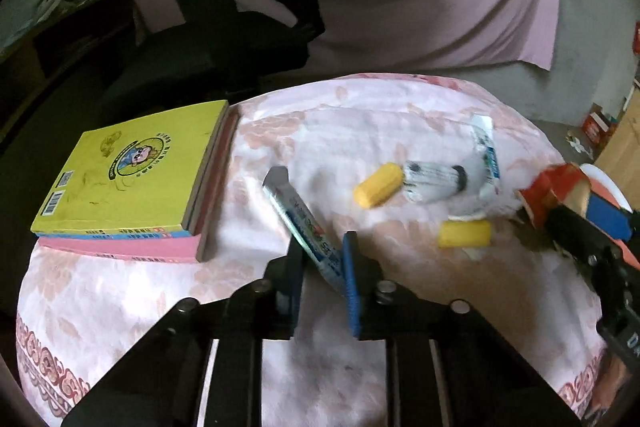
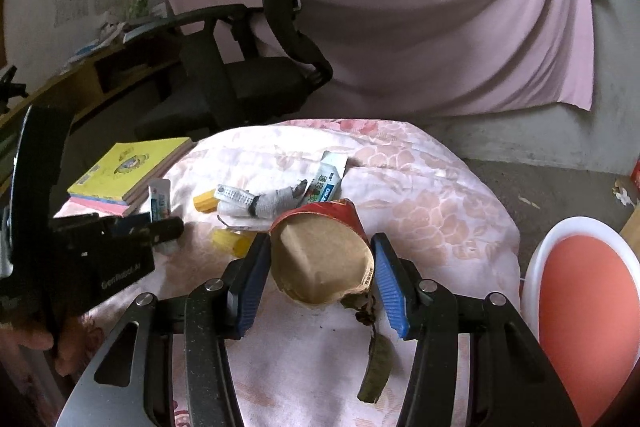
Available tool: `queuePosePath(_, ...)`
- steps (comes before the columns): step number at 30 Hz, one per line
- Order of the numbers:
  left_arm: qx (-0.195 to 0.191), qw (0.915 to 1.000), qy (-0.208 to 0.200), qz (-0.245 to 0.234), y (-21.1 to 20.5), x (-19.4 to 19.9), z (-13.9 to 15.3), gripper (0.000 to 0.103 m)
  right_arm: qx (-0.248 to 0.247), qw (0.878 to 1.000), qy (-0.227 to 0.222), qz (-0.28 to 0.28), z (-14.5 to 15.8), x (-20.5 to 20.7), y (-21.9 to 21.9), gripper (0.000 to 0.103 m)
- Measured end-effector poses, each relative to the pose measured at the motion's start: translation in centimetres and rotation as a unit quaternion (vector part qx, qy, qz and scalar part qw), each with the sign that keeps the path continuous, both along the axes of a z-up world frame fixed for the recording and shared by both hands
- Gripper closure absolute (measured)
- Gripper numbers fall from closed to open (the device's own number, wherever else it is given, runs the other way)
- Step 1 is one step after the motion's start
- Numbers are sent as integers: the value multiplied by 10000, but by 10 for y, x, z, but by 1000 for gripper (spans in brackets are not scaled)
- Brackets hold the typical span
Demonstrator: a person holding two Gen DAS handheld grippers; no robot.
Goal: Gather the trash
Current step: 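Grasp the brown paper cup with the right tool while the left tool grasps the toothpaste tube, then carry the paper cup and thin white item over the red basin and open both tools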
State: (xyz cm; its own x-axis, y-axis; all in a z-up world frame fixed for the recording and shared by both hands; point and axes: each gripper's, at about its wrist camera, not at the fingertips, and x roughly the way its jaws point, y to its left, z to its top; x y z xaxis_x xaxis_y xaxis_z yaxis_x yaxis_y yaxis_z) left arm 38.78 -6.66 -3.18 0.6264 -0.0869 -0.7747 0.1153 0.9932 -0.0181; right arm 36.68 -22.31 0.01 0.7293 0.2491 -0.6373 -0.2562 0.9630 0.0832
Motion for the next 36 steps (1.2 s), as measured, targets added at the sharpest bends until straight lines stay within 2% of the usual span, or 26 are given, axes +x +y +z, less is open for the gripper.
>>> queuePosePath(4,-314,9993,-85,-166,3,-11,4,99,57,9999,-123,15,3,-4,-1,54)
queuePosePath(10,-747,9964,-308,-267,11,-21,12,101,137,9991,-369,151,8,-12,0,54)
queuePosePath(15,-1068,9900,-862,-342,18,-38,30,101,357,9960,-770,268,17,-25,-5,54)
queuePosePath(19,-1051,9802,-1613,-455,16,-62,48,101,475,9917,-1152,314,24,-38,-7,54)
queuePosePath(27,-921,9605,-2565,-568,7,-92,68,101,810,9726,-2152,339,40,-72,-19,54)
queuePosePath(31,-904,9502,-2912,-641,-4,-105,76,101,966,9631,-2507,144,47,-85,-30,54)
queuePosePath(36,-984,9460,-2985,-793,-24,-116,84,101,917,9567,-2761,-134,56,-97,-42,54)
